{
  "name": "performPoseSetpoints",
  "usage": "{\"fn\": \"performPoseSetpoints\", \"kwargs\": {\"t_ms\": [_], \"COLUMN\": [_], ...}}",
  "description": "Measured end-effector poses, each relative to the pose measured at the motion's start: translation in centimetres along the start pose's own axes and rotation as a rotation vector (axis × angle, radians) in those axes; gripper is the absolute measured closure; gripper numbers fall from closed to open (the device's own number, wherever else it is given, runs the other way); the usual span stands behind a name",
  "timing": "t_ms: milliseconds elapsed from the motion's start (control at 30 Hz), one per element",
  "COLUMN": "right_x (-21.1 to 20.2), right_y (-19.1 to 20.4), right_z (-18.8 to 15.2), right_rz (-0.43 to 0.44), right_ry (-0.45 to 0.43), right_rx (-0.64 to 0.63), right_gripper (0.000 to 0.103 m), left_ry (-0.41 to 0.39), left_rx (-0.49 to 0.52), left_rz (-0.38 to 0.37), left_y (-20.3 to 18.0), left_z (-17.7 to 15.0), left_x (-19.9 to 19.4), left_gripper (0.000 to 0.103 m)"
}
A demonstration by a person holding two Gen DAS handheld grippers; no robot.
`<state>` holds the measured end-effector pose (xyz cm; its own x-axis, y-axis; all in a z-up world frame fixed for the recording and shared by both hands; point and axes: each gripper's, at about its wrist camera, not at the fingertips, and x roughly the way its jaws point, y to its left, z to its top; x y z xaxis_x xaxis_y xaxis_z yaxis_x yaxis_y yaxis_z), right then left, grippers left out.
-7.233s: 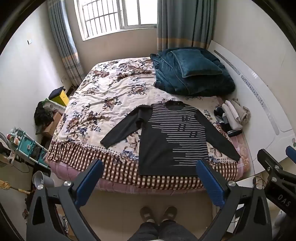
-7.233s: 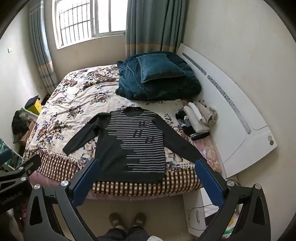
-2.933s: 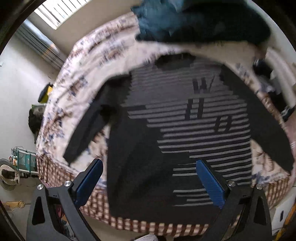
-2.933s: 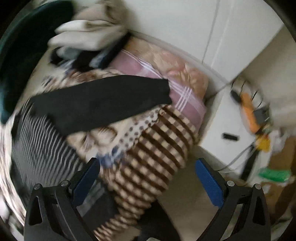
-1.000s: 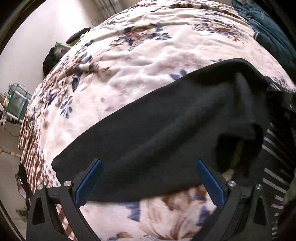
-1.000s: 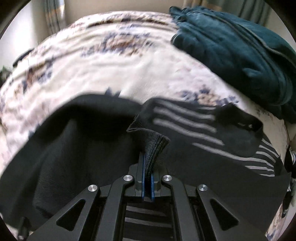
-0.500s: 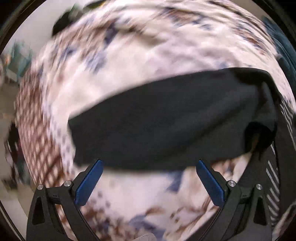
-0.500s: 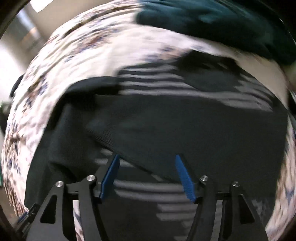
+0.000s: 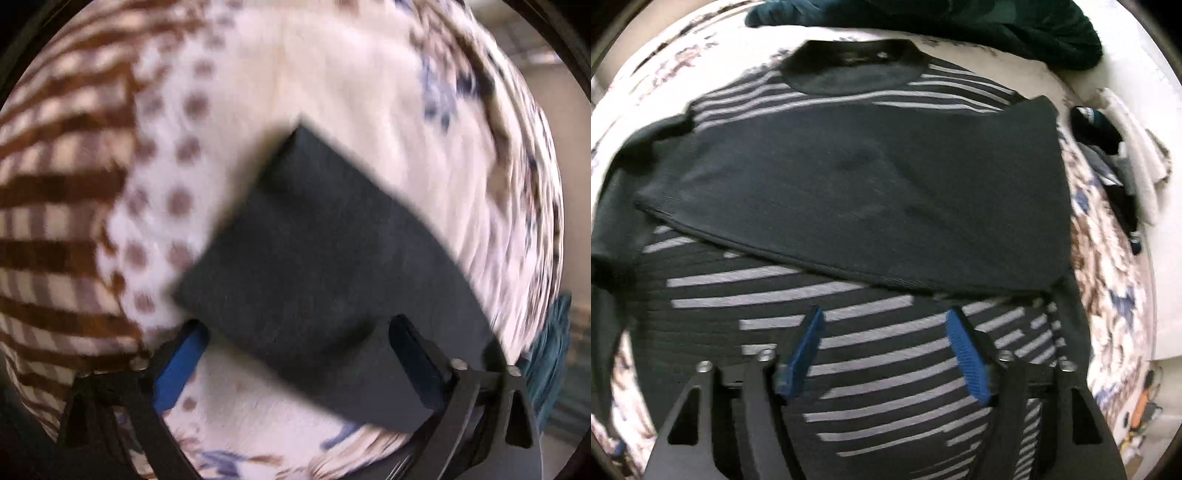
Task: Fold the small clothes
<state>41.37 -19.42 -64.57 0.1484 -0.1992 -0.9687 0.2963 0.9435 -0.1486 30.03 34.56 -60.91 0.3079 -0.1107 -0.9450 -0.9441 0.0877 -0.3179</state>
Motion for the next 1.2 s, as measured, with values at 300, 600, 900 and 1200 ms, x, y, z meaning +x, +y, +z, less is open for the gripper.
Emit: {"fn": "performPoseSetpoints", "kwargs": {"t_ms": [300, 600, 900, 1200], "right_x": [0.4, 1.7, 1.9, 3.4], "right_y": [-0.9, -5.4, -16.5, -24.6], "right_z": [2.3, 0.9, -0.6, -2.4], "right_rz": [0.083, 0.153, 0.183, 0.164], "right_ry": [-0.014, 0.029, 0.055, 0.098], "right_rx": [0.011, -0.031, 0.164, 0.252], "right_gripper": [0.014, 0.014, 0.014, 0.014], "left_ry": [-0.273, -0.533, -0.282, 0.01], "left_rx": [0.289, 0.855, 1.421, 1.878], "left_rz": [0.003, -0.131, -0.364, -0.308], "left_y": [-6.8, -21.4, -29.3, -26.6], "left_z": [0.6, -11.4, -36.9, -57.7], "left_x": [-4.1, -12.2, -8.8, 0.7], "left_gripper": [0.094, 0.095, 0.095, 0.094]}}
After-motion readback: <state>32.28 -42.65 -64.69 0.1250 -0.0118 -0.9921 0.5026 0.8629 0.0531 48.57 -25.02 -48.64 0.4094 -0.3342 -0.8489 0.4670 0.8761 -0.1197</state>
